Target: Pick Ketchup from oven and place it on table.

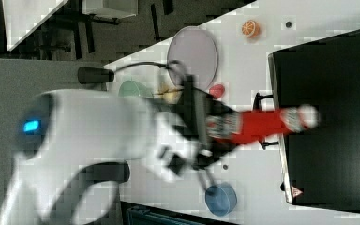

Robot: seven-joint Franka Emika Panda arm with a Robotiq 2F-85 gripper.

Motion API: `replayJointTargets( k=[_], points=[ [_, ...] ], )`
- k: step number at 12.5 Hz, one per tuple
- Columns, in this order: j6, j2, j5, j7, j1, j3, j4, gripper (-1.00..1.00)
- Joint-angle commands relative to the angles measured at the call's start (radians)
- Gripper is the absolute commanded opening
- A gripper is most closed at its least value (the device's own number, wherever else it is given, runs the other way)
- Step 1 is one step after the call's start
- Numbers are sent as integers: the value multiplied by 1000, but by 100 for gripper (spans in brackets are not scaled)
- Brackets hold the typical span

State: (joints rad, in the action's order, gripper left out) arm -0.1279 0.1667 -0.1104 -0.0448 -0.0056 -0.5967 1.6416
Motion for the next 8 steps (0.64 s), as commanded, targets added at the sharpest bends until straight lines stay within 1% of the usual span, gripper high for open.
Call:
replayJointTargets(
  k=[1, 3, 5, 6, 8],
  points=[
    [18, -105, 2, -4, 120, 197, -26, 21],
    [18, -103, 2, -5, 126, 271, -17, 21],
    [15, -102, 2, -5, 128, 348, 17, 21],
    [-2, -103, 4, -5, 128, 378, 51, 21],
    [-85, -103, 59, -5, 130, 413, 157, 21]
  ],
)
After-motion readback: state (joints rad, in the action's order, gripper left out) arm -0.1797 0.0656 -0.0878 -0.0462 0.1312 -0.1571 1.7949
